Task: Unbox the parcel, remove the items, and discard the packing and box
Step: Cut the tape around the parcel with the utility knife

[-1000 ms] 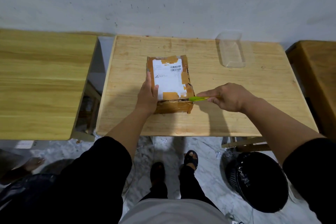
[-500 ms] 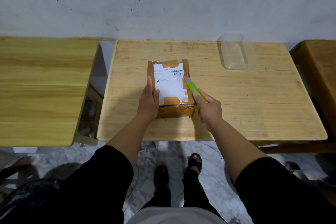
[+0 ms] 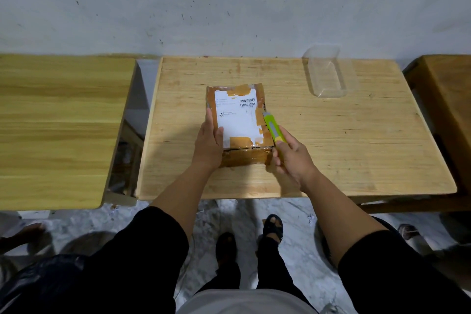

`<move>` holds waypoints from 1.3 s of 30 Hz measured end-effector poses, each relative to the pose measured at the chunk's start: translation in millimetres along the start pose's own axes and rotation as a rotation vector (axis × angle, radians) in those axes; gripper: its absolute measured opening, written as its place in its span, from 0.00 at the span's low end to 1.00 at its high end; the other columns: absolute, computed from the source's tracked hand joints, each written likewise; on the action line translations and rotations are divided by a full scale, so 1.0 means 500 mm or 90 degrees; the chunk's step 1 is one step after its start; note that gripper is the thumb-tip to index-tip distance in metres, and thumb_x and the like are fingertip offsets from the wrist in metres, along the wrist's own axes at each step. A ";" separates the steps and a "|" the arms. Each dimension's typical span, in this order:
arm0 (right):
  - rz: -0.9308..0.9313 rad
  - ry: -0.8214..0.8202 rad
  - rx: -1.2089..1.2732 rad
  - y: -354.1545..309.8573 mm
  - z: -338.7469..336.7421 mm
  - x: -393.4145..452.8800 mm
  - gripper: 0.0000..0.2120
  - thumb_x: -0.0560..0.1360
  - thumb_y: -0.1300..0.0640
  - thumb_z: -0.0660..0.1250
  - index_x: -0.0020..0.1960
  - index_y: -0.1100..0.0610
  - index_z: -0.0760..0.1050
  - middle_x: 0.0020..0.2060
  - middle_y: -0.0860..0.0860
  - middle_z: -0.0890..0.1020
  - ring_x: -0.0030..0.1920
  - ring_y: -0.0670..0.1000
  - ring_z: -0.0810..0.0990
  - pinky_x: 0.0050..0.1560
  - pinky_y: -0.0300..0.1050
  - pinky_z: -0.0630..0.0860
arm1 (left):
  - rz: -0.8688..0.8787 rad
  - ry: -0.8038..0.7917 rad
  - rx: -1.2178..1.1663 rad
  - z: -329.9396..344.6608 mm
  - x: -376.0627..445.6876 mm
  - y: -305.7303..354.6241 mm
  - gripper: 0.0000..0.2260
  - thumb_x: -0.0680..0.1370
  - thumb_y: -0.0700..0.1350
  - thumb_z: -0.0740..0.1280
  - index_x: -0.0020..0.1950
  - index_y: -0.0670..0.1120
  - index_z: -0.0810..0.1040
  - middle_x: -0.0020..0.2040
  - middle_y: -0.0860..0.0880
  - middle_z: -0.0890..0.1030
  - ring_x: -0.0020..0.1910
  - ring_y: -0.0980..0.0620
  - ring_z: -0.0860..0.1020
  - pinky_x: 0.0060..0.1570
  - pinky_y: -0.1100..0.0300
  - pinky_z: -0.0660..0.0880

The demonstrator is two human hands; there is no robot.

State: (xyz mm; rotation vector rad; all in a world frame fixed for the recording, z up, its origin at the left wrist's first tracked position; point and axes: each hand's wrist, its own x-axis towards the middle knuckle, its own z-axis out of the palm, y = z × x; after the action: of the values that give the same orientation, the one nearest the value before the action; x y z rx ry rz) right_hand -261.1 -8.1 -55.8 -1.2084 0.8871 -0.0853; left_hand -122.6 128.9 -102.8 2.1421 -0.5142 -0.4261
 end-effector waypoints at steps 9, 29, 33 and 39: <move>-0.038 0.080 -0.069 0.005 0.012 0.007 0.19 0.79 0.51 0.60 0.70 0.44 0.66 0.26 0.50 0.69 0.20 0.43 0.65 0.19 0.34 0.62 | 0.010 -0.002 -0.003 -0.001 -0.001 0.003 0.25 0.82 0.47 0.52 0.77 0.50 0.45 0.76 0.45 0.61 0.73 0.45 0.61 0.68 0.55 0.60; -0.130 -0.010 -0.468 0.006 -0.004 0.002 0.25 0.82 0.48 0.47 0.76 0.47 0.42 0.76 0.48 0.56 0.72 0.56 0.63 0.67 0.47 0.63 | 0.017 0.000 0.000 0.002 0.005 -0.007 0.25 0.82 0.46 0.52 0.77 0.48 0.45 0.75 0.44 0.62 0.73 0.45 0.62 0.69 0.52 0.61; -0.068 -0.019 -0.395 0.014 -0.013 -0.006 0.26 0.81 0.48 0.51 0.75 0.42 0.44 0.55 0.45 0.74 0.45 0.46 0.75 0.45 0.39 0.70 | 0.013 -0.002 0.005 -0.001 0.003 -0.006 0.25 0.82 0.47 0.52 0.77 0.48 0.45 0.75 0.44 0.62 0.73 0.44 0.62 0.69 0.51 0.61; -0.013 -0.052 -0.243 0.025 -0.053 -0.028 0.27 0.79 0.62 0.58 0.74 0.45 0.55 0.28 0.51 0.70 0.28 0.49 0.67 0.27 0.39 0.68 | 0.010 0.002 0.002 -0.003 0.001 0.001 0.25 0.82 0.47 0.52 0.77 0.49 0.45 0.75 0.44 0.62 0.72 0.45 0.62 0.68 0.52 0.61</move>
State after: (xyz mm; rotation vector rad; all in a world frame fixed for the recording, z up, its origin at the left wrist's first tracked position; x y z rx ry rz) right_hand -291.9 -16.7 -60.5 -1.5645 0.8420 0.1208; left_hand -121.6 129.5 -101.7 2.1411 -0.5290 -0.4128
